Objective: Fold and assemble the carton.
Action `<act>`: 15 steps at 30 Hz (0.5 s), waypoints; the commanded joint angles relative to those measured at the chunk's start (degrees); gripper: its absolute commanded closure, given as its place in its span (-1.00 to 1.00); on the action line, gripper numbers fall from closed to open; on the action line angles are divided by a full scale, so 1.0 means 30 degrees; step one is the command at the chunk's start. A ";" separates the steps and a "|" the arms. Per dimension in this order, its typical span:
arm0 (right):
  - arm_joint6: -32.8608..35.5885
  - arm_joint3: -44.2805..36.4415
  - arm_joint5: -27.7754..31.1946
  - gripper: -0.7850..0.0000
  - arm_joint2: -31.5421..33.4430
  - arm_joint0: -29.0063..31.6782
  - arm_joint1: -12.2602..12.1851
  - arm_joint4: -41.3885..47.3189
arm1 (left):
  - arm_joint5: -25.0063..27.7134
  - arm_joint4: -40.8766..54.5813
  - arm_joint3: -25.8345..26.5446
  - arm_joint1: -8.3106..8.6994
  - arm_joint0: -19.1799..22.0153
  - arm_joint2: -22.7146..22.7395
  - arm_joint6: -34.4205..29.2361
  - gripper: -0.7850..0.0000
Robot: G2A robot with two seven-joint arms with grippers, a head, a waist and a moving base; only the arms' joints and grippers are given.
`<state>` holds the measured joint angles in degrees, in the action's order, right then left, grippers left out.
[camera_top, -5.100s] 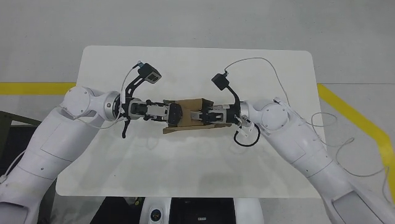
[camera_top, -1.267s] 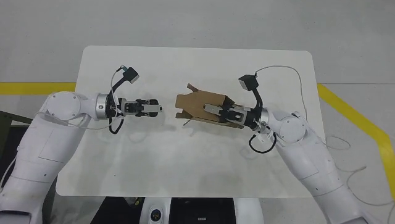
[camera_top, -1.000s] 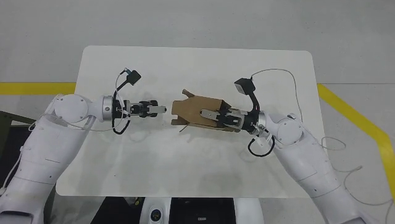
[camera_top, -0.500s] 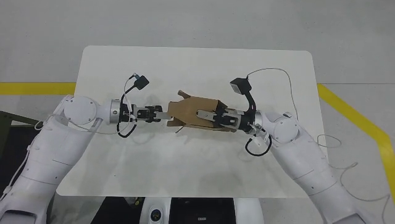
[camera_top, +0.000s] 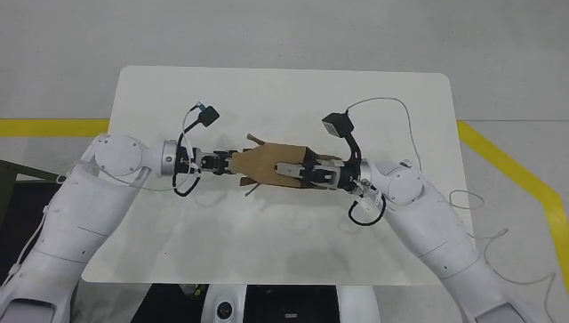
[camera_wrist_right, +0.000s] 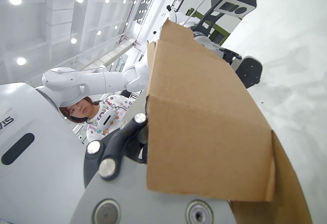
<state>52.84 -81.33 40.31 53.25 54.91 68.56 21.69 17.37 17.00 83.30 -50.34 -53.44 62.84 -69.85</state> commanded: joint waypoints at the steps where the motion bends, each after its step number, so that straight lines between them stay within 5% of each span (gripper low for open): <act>1: 0.0032 0.0051 0.0040 1.00 -0.0134 -0.0096 0.0053 0.0105 | 0.0003 0.0053 0.0005 -0.0027 0.0074 -0.0030 0.0028 -1.00; 15: 0.0223 0.0439 0.0312 1.00 -0.0976 -0.0567 0.0421 0.0491 | 0.0084 0.0333 -0.0034 -0.0270 0.0642 -0.0438 0.0050 -1.00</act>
<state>53.53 -80.10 41.23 50.38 53.28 69.78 23.15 17.60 17.95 83.24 -51.11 -51.59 61.59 -69.75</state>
